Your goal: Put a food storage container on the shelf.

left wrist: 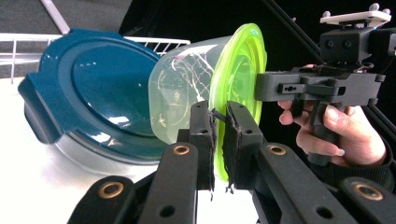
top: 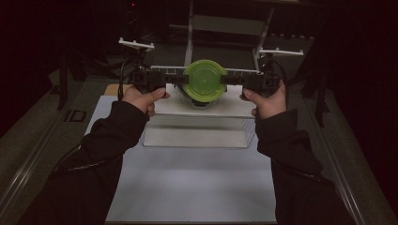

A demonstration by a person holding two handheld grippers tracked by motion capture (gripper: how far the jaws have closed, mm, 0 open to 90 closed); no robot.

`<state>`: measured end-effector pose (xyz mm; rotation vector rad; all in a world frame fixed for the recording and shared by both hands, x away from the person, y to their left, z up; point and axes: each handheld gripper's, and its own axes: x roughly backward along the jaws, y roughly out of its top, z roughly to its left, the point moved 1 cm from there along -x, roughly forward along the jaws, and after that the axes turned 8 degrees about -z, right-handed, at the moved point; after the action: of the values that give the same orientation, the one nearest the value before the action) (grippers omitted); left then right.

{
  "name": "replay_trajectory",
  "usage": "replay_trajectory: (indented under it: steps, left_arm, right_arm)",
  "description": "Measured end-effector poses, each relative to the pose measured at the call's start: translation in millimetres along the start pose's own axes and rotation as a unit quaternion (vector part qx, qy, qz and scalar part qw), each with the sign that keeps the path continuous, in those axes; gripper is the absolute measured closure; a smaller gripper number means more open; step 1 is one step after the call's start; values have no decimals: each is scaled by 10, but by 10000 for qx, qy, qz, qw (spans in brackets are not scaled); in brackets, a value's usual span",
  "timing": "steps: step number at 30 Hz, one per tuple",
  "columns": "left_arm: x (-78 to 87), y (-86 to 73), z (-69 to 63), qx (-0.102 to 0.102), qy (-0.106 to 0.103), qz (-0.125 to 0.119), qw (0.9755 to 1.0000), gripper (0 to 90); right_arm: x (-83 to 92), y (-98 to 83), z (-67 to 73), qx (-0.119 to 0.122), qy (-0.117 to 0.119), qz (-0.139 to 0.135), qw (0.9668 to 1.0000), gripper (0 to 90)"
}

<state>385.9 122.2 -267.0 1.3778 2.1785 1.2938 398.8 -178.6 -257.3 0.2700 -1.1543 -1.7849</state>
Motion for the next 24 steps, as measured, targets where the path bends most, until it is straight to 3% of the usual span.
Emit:
replay_trajectory:
  steps: [4, 13, 24]
  left_arm:
    - [-31, 28, 56, 134, 2, 39, 9999, 809]
    - [-94, 104, 104, 172, 101, 8, 9998, 807]
    - [-234, 182, 226, 221, 366, -246, 9988, 745]
  right_arm:
    - [-36, 38, -29, -54, -19, 36, 10000, 812]
    - [-111, 124, -86, -124, -129, 36, 9998, 810]
    - [-212, 247, -151, -324, -270, -41, 9991, 789]
